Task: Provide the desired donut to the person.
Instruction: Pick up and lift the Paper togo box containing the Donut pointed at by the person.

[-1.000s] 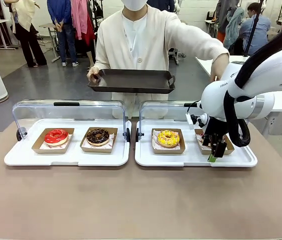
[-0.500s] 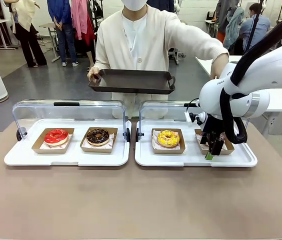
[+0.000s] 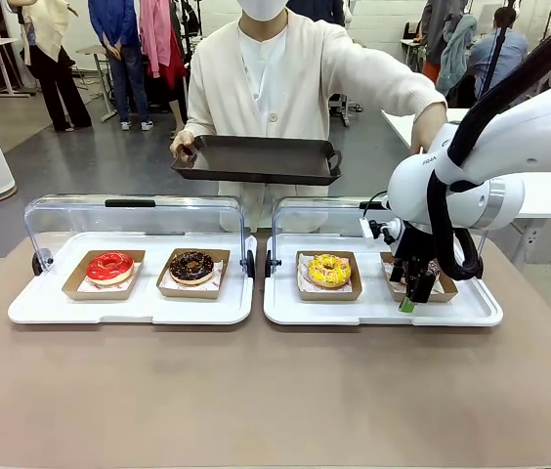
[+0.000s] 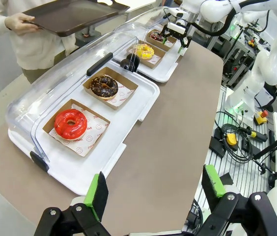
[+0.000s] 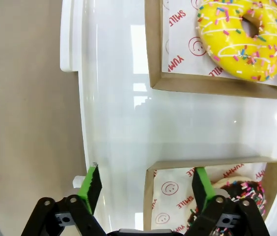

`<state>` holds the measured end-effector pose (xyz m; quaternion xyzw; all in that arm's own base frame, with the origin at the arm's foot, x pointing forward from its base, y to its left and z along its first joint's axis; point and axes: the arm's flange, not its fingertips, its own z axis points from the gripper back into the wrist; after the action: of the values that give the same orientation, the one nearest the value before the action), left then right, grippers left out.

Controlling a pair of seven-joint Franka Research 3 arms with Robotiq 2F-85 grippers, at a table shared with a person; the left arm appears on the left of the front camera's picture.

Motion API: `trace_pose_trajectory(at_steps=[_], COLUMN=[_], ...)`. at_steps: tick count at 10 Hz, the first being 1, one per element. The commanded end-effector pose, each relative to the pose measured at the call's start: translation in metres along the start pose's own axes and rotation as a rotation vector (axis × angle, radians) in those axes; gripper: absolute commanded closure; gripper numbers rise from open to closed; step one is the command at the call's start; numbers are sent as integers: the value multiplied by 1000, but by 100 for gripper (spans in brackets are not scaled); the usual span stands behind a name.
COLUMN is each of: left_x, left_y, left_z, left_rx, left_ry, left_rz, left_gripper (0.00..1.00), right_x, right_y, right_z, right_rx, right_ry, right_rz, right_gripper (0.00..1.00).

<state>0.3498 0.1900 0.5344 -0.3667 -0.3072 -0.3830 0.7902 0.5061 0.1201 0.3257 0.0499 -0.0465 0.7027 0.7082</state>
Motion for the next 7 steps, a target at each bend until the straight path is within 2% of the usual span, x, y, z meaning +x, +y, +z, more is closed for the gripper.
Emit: trace_pose_trajectory(at_steps=[1, 2, 3, 4, 7], left_x=[1, 1, 1, 1, 1], left_y=[0, 0, 0, 0, 0], left_z=[1, 1, 1, 1, 1], left_rx=[-5, -5, -5, -5, -5], left_ry=[-18, -18, -18, -18, -18], left_rz=[-11, -11, -11, -11, -11], left_gripper=[0, 0, 0, 0, 0], right_x=[-4, -4, -5, -5, -4], right_y=[-4, -3, -2, -2, -1], right_z=[-9, -9, -9, -9, -10], right_rx=[13, 9, 8, 2, -4], right_ry=[-14, -11, -9, -5, -3], right_rz=[16, 16, 20, 22, 26], right_gripper=[34, 66, 74, 100, 100])
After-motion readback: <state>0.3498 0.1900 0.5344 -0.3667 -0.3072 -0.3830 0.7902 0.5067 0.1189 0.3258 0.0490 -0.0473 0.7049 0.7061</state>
